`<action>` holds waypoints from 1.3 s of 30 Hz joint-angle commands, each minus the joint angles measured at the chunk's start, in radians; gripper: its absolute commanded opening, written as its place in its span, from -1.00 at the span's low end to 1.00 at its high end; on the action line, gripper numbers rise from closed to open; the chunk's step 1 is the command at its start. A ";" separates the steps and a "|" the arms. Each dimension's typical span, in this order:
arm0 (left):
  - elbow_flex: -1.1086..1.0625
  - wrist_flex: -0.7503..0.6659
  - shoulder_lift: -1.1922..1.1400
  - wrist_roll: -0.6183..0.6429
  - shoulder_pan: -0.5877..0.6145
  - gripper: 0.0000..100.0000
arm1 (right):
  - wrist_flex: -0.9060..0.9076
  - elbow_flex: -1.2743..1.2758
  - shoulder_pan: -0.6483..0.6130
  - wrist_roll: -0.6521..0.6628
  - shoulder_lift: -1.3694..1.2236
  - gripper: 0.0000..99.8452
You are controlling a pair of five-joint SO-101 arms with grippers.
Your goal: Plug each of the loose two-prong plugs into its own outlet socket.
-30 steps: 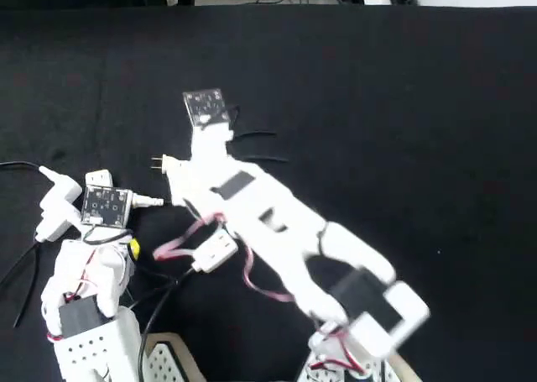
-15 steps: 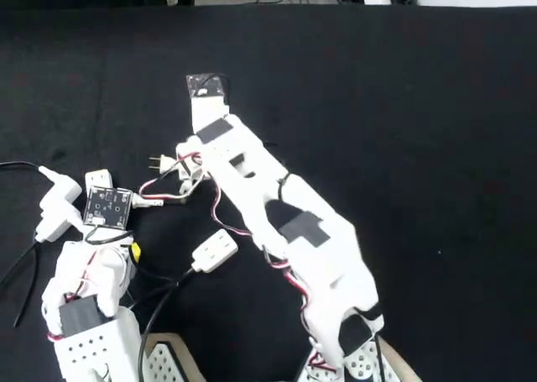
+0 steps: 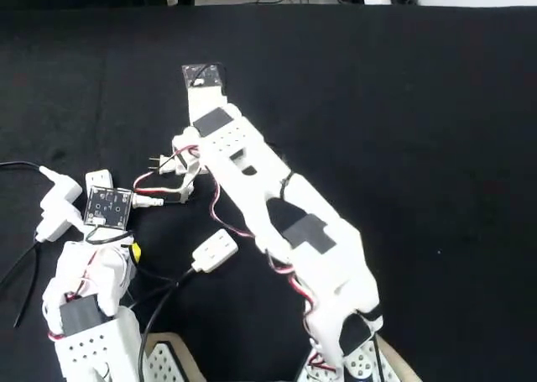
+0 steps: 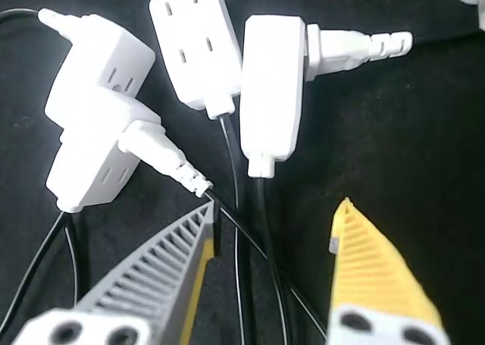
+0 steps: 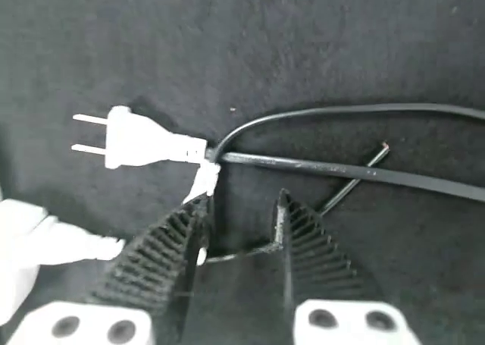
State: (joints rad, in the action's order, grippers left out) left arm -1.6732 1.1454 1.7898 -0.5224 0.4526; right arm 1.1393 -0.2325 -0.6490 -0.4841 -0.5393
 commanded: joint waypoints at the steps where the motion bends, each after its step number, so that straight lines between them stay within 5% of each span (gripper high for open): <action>1: 0.002 0.000 0.008 -0.006 0.008 -0.52 | -0.072 0.074 -0.055 -0.009 0.110 -0.74; 8: 0.002 0.000 0.008 -0.006 0.008 -0.52 | -0.273 0.229 -0.069 -0.009 0.127 -0.73; 19: 0.002 0.002 0.008 -0.006 0.008 -0.52 | -0.319 0.222 -0.069 -0.006 0.039 -0.74; 27: 0.002 0.002 0.008 -0.006 0.008 -0.52 | -0.218 0.137 -0.068 -0.003 0.013 -0.98; 39: 0.001 0.002 0.008 -0.006 0.005 -0.52 | -0.060 0.197 -0.069 -0.002 0.203 -0.98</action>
State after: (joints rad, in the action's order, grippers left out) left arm -1.6747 1.1454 1.7898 -0.5224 0.4526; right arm 1.0472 -0.0468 -0.7089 -0.4841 -0.4764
